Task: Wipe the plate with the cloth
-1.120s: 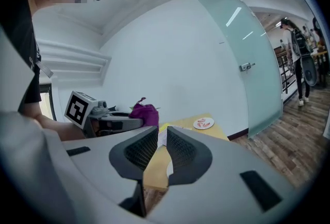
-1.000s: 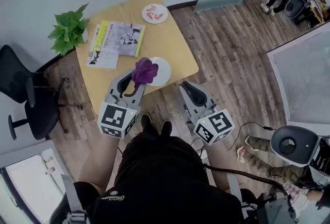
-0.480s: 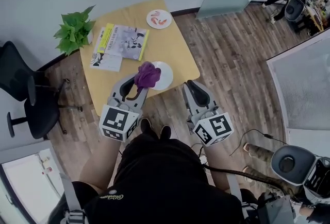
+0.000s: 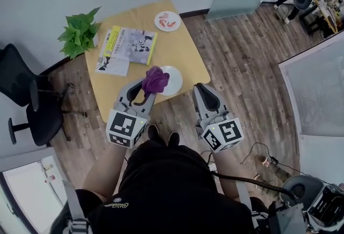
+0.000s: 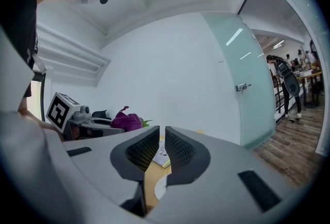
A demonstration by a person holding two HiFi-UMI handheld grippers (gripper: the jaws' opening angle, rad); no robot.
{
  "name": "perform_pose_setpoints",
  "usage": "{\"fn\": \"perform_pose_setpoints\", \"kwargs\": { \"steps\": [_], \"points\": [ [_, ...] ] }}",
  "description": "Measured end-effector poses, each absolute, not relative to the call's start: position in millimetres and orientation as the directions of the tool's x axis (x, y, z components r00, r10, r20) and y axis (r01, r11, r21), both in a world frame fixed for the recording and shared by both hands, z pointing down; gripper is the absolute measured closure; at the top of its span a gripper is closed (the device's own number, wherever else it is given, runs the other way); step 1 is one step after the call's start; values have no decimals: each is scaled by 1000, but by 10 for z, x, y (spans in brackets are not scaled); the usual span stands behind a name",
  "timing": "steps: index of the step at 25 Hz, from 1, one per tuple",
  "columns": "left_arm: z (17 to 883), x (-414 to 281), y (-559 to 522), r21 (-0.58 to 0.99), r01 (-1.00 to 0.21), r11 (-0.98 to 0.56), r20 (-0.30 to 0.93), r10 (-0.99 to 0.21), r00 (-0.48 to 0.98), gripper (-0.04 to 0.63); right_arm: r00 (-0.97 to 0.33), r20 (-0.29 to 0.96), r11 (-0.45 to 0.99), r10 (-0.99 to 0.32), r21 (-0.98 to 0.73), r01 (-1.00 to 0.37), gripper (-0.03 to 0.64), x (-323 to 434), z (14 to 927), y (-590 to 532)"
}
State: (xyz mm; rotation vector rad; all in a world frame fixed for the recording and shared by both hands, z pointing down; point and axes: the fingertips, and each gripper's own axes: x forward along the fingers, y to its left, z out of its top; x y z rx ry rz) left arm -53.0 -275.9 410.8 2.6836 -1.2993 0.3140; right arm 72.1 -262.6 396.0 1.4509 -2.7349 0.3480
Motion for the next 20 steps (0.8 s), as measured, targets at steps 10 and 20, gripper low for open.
{"fn": "perform_pose_setpoints", "kwargs": {
  "steps": [10,20],
  "points": [
    [4174,-548,-2735,71,-781,-620,274,-741,613,479,-558,133,530,-819,-198,-825,589,684,3988,-2611],
    [4256,-555,-2704,83,-778,-623,301,-728,615,479,-581,147,554,-801,-186,-811,595,594,4027,-2584]
  ]
}}
